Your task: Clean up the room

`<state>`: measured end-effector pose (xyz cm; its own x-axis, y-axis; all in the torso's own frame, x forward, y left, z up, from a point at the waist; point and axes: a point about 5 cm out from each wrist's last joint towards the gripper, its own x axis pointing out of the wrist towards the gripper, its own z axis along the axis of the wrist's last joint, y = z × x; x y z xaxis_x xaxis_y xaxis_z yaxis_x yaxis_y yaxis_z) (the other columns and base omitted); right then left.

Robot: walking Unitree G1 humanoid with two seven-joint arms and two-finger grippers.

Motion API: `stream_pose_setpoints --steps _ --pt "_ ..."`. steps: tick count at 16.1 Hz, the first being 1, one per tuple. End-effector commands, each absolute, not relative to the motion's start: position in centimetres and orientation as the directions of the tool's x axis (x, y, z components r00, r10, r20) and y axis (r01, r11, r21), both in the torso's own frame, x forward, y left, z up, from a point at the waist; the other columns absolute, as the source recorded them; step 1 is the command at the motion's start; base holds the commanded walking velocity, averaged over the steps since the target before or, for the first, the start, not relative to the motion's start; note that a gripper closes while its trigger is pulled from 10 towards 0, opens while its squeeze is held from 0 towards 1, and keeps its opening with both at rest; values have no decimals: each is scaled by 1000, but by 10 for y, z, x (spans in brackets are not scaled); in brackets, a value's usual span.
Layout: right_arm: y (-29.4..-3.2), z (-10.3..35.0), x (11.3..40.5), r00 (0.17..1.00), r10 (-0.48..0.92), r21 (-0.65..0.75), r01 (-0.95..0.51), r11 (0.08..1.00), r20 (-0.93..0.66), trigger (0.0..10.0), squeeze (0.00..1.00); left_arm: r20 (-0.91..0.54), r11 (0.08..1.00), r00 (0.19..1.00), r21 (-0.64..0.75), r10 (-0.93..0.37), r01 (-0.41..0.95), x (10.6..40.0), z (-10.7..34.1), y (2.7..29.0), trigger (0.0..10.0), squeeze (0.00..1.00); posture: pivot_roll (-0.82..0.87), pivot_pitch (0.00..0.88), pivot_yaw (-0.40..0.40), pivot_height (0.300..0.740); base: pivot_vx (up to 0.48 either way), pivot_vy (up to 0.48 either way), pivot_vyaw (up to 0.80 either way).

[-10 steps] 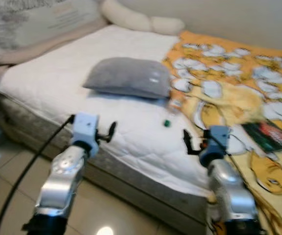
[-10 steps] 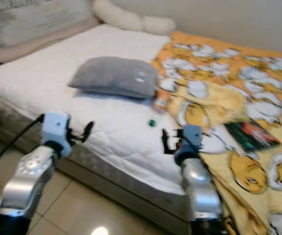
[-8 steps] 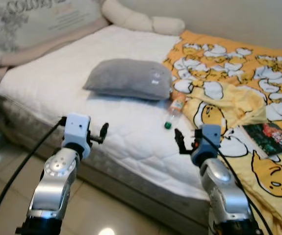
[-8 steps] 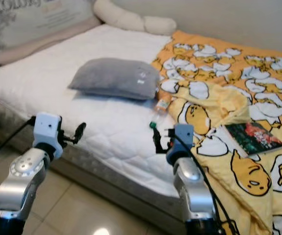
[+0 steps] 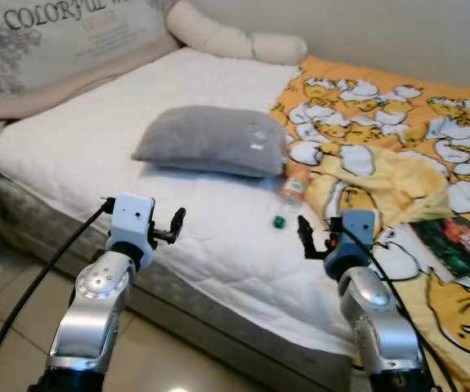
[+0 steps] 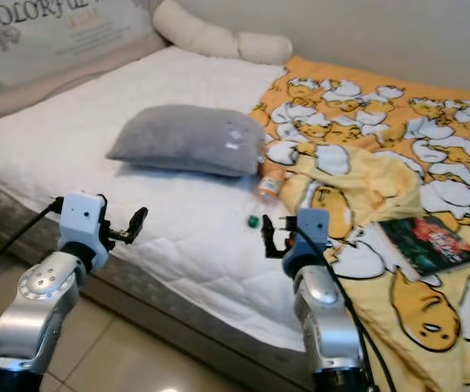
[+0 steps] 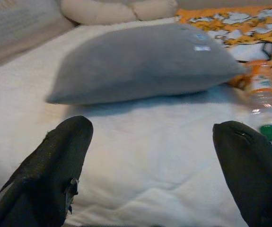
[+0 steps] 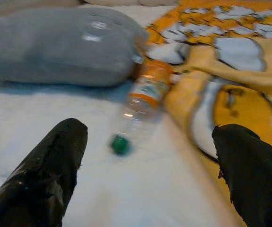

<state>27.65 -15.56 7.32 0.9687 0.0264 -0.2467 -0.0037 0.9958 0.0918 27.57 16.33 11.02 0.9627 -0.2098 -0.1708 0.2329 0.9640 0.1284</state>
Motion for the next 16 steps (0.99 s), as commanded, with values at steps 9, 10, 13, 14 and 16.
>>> stream_pose_setpoints --steps 9,10,13,14,16 --pt "-146 77 288 975 60 116 -35 993 -213 10000 1000 -165 962 966 156 -200 226 266 113 170 10000 0 60 0 -38 740 310 0 0" --pt "-144 76 289 975 68 115 -44 992 -213 10000 1000 -166 962 966 159 -197 224 265 113 171 10000 0 65 0 -38 740 307 0 619" --pt "-143 76 291 976 48 122 -23 992 -210 10000 1000 -168 961 966 164 -196 223 264 114 173 10000 0 68 0 -32 740 306 0 433" --pt "-144 76 292 977 34 126 -8 992 -211 10000 1000 -169 960 966 166 -196 224 264 114 174 10000 0 67 0 -29 740 311 0 0" --pt "-145 77 294 978 26 120 -1 993 -206 10000 1000 -174 957 963 170 -204 233 266 115 174 10000 0 57 0 -15 740 306 0 0"
